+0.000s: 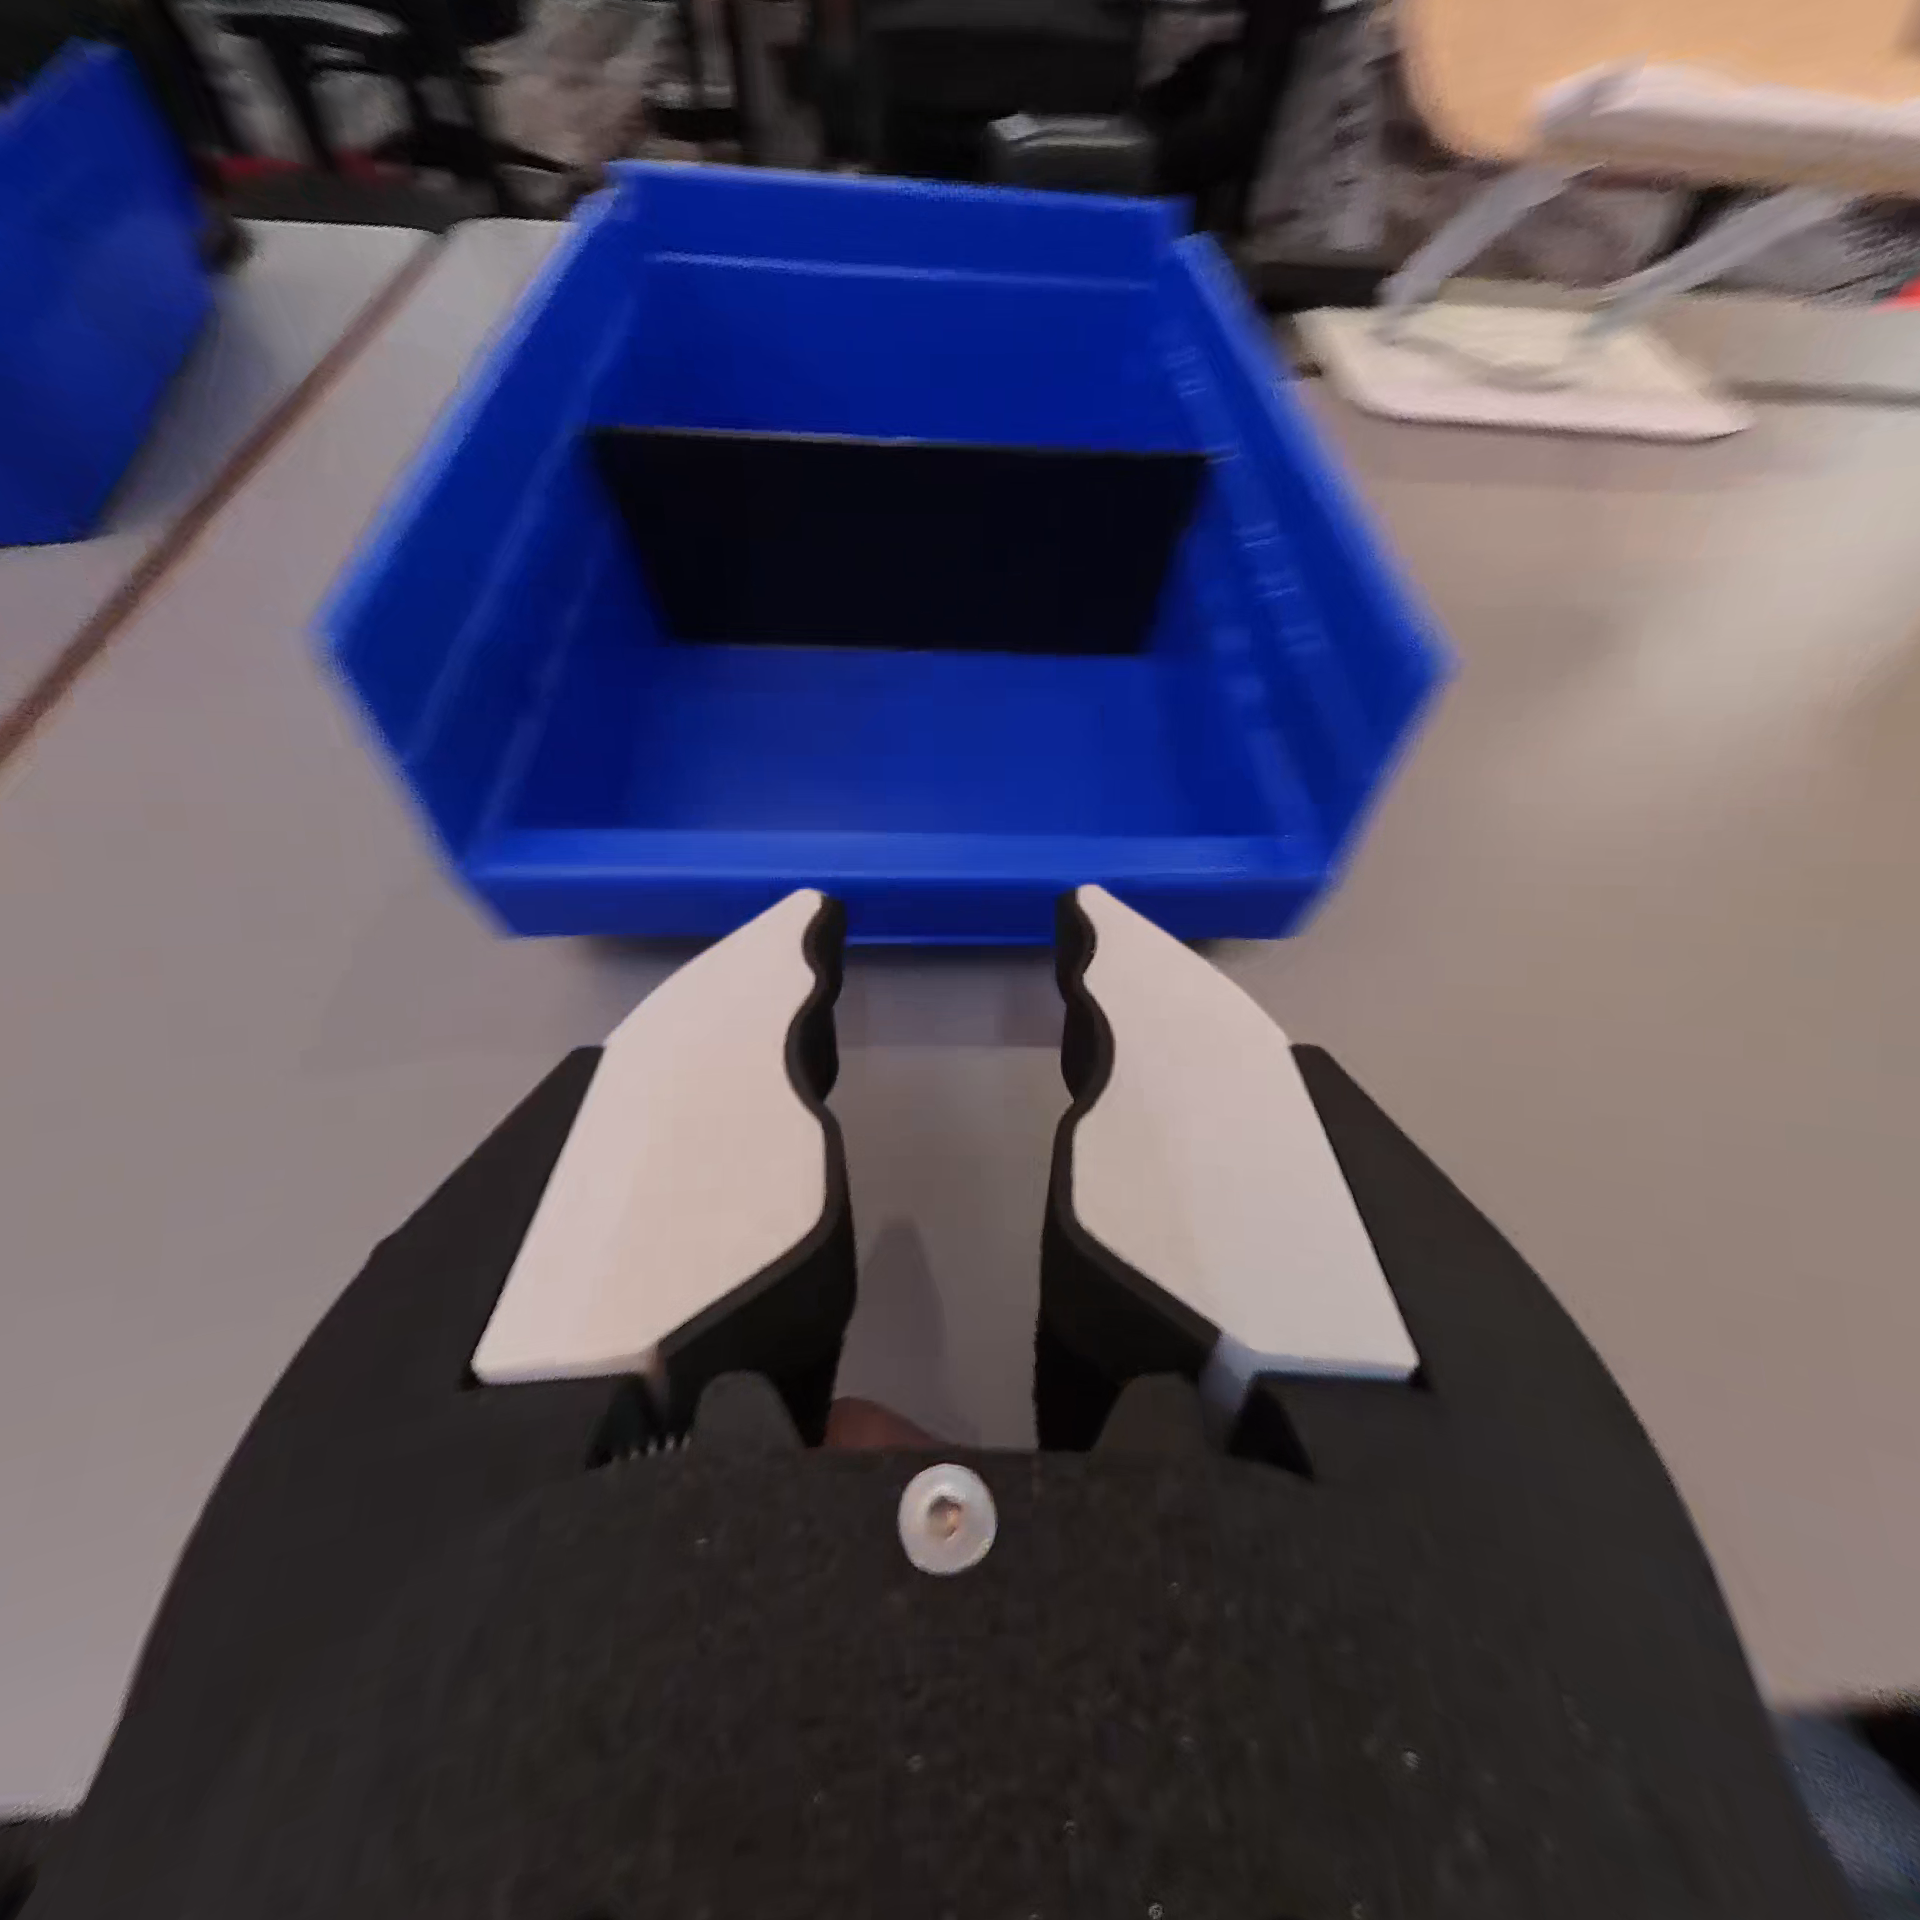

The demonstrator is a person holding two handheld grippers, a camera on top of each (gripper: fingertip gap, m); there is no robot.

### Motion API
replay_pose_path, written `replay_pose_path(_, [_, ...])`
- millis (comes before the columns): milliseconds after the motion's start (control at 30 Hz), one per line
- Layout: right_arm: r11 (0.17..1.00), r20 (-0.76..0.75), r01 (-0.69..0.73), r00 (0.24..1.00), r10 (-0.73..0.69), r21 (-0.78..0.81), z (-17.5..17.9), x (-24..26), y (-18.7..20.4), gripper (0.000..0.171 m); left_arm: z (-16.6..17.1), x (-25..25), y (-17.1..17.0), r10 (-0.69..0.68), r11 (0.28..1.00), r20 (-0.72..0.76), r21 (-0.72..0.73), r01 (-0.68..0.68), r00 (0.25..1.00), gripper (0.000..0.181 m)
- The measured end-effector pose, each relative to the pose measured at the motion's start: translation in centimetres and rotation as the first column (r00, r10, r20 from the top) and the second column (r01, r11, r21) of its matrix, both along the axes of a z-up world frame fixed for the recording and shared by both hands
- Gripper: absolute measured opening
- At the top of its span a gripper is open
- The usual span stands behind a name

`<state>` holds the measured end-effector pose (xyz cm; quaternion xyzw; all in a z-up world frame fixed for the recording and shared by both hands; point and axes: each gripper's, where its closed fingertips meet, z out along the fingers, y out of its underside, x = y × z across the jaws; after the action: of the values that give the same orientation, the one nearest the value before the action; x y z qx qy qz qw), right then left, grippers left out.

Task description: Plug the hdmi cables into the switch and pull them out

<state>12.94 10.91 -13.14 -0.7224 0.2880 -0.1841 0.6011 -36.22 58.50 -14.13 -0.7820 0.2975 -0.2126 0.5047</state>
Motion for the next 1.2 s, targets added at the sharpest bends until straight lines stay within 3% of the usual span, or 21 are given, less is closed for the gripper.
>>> replay_pose_path(300, [0.993, 0.055, -0.038, 0.997, 0.045, -0.112, -1.5, -0.8, 1.3, 0.050, -1.0, 0.1, 0.1, -0.003, 1.000, -0.063, 0.029, 0.005, 0.998, 0.039])
replay_pose_path(1200, [0.992, 0.026, -0.068, 0.997, 0.071, -0.109, -2.0, -0.8, 1.8, 0.050, -2.0, 1.2, -0.3, -0.044, 0.999, -0.064, -0.016, 0.043, 0.997, 0.038])
